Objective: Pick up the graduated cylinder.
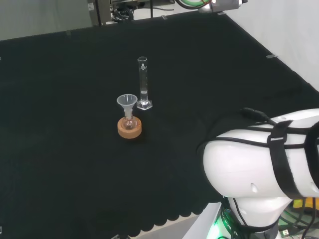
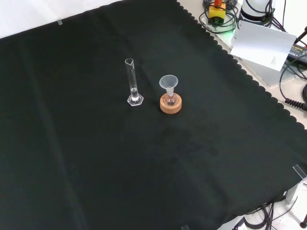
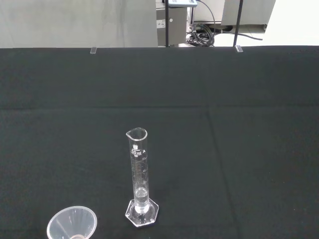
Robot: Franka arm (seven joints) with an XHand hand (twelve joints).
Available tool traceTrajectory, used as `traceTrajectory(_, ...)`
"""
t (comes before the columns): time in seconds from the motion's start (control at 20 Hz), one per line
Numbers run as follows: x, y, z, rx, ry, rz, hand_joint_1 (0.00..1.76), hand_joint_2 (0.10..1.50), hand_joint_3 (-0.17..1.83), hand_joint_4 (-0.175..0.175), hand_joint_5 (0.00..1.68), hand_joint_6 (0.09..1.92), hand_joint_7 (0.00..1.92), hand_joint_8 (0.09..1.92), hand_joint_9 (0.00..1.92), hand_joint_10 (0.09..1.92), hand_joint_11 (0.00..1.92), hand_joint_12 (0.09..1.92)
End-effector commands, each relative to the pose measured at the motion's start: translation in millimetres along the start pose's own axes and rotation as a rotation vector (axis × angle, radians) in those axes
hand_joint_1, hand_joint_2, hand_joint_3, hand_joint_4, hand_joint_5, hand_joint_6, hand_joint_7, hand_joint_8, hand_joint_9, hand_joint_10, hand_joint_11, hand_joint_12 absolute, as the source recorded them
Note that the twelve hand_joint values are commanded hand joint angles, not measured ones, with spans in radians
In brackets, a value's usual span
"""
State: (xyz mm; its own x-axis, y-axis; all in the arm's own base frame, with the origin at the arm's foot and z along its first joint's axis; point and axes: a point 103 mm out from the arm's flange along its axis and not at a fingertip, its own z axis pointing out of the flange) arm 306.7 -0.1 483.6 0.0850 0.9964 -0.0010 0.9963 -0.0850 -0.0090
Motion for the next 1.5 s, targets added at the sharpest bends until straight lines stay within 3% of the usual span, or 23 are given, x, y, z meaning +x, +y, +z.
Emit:
traceTrajectory(0.05, 0, 0, 0, -0.013, -0.007, -0.001, 0.18, 1.32, -0.02, -0.032, 0.23, 0.09, 0.02, 0.44, 0.44, 0.09, 0.02, 1.36)
traceTrajectory(0.25, -1, 2, -1, -0.011, -0.011, 0.002, 0.03, 1.4, 0.01, -0.025, 0.2, 0.09, 0.0, 0.39, 0.4, 0.09, 0.0, 1.35)
traceTrajectory(0.55, -4, 7, 1, -0.009, -0.007, 0.007, 0.03, 1.4, 0.02, -0.025, 0.21, 0.09, 0.0, 0.38, 0.4, 0.09, 0.0, 1.35)
traceTrajectory(0.9, -12, 34, 20, 0.001, 0.04, 0.033, 0.03, 1.4, 0.02, -0.026, 0.21, 0.09, 0.0, 0.39, 0.41, 0.09, 0.0, 1.35)
traceTrajectory(1.2, -36, 86, 62, -0.001, 0.102, 0.05, 0.06, 1.39, 0.01, -0.031, 0.22, 0.09, 0.01, 0.42, 0.42, 0.09, 0.0, 1.36)
traceTrajectory(1.5, -59, 156, 107, -0.08, 0.161, 0.009, 0.16, 1.35, -0.01, -0.04, 0.24, 0.09, 0.05, 0.48, 0.44, 0.09, 0.0, 1.38)
